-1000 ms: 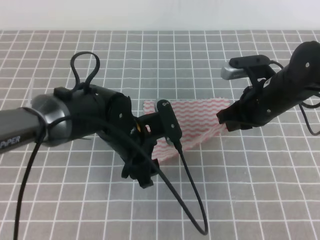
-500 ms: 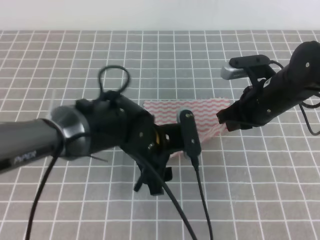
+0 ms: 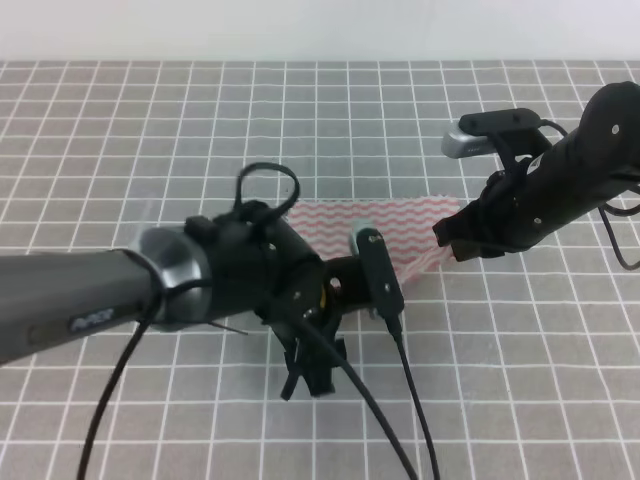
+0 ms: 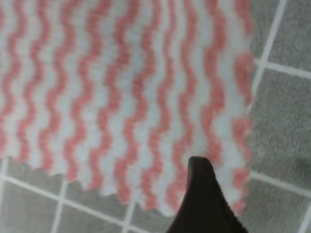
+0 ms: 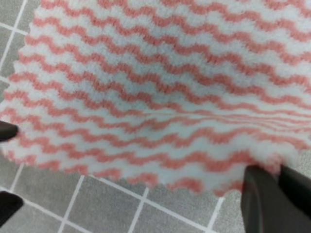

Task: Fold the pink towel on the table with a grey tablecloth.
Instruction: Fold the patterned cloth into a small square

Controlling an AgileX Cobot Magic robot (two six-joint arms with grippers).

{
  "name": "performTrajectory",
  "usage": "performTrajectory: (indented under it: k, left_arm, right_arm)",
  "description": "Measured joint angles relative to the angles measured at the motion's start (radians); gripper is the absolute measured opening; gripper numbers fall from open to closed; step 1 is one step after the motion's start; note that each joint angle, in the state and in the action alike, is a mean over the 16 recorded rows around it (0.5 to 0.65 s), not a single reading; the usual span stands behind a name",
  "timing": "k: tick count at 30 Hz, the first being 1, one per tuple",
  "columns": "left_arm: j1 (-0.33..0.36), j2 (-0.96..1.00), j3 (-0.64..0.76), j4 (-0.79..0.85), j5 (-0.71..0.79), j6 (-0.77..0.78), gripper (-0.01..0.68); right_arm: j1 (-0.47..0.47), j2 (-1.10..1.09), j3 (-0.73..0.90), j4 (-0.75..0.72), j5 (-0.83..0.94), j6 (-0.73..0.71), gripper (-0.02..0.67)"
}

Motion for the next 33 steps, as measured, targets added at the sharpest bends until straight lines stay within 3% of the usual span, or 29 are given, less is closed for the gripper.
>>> performTrajectory:
  k: [6,16,22,33]
  left_arm:
    - [-0.004,0.021,0.0,0.065,-0.008,-0.07,0.365]
    - [-0.005,0.02,0.0,0.181,-0.013,-0.158,0.126]
    - [-0.004,0.015,0.001,0.235,-0.02,-0.179,0.018]
    - [0.013,0.016,0.001,0.332,-0.073,-0.24,-0.002]
  right_arm:
    - [0.0,0.0,0.0,0.0,0.0,0.0,-0.015]
    - [0.0,0.0,0.0,0.0,0.002,-0.002,-0.015]
    - [0.0,0.0,0.0,-0.001,0.005,-0.002,-0.015]
    - [0.0,-0.002,0.0,-0.005,0.016,-0.002,-0.015]
